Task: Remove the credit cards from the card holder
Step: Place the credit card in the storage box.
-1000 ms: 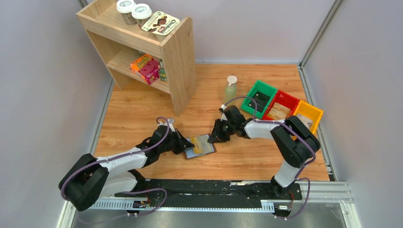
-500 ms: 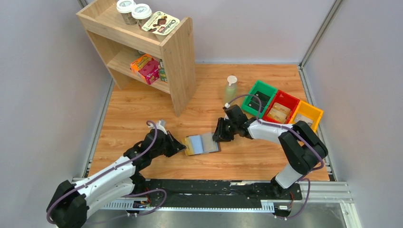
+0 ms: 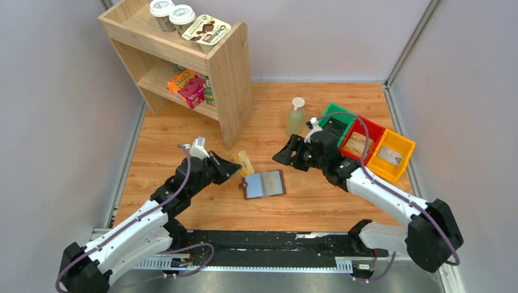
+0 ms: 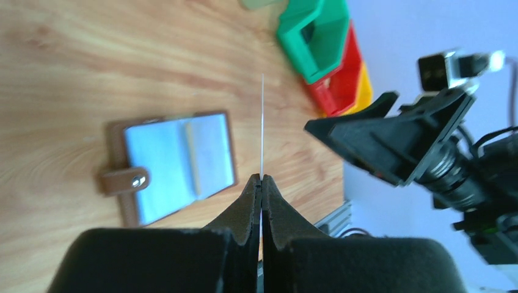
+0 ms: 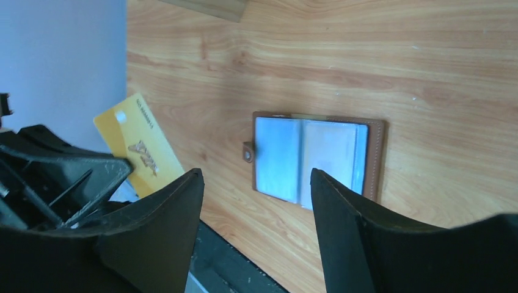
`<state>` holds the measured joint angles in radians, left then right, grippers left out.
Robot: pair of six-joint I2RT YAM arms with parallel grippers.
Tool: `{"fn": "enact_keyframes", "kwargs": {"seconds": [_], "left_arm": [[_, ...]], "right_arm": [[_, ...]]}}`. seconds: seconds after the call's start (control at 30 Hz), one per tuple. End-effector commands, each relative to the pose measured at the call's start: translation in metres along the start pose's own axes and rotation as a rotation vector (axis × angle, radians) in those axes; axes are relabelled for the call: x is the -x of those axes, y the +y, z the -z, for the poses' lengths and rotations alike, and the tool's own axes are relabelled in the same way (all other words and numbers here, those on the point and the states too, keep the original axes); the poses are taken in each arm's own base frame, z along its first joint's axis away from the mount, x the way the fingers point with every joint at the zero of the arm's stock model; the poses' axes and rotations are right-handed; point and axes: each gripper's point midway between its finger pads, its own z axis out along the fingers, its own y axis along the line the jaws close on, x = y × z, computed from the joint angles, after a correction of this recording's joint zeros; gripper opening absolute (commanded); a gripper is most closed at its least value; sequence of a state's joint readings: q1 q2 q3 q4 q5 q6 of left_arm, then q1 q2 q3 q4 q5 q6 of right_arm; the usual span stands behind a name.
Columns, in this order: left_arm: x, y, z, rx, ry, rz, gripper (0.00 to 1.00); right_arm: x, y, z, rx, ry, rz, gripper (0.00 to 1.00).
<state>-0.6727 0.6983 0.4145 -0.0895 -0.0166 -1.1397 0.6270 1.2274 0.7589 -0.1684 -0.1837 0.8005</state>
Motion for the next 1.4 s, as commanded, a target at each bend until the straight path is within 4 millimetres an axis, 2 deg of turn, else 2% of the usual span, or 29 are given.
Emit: {"fn": "enact_keyframes", "kwargs": {"seconds": [0.0, 0.17, 0.37, 0.6, 0.87, 1.03, 1.13, 1.33, 1.37], "left_arm": [[0.035, -0.064, -0.005, -0.2, -0.111, 0.061, 0.0], [0.049, -0.097, -0.016, -0.314, -0.141, 0.162, 0.0], [0.058, -0.132, -0.018, -0.409, -0.178, 0.204, 0.0], [0.063, -0.151, -0.018, -0.456, -0.206, 0.243, 0.0], [0.059, -0.163, -0.017, -0.497, -0.192, 0.272, 0.0], [0.057, -0.163, -0.017, -0.503, -0.19, 0.281, 0.0], [0.056, -0.163, -0.015, -0.512, -0.188, 0.294, 0.0], [0.053, -0.159, -0.014, -0.513, -0.18, 0.292, 0.0], [0.052, -0.158, -0.013, -0.514, -0.177, 0.292, 0.0]], "right_arm": [[0.013, 0.037, 0.019, 0.187, -0.127, -0.078, 0.68], [0.019, 0.078, 0.043, 0.395, -0.26, -0.104, 0.71], [0.02, 0.112, 0.054, 0.531, -0.337, -0.108, 0.7], [0.032, 0.139, 0.062, 0.62, -0.392, -0.096, 0.53], [0.047, 0.157, 0.067, 0.652, -0.434, -0.058, 0.45], [0.051, 0.162, 0.071, 0.668, -0.452, -0.043, 0.37], [0.057, 0.159, 0.071, 0.648, -0.482, -0.052, 0.28], [0.059, 0.153, 0.072, 0.621, -0.496, -0.036, 0.01], [0.058, 0.152, 0.072, 0.618, -0.497, -0.03, 0.0]]}}
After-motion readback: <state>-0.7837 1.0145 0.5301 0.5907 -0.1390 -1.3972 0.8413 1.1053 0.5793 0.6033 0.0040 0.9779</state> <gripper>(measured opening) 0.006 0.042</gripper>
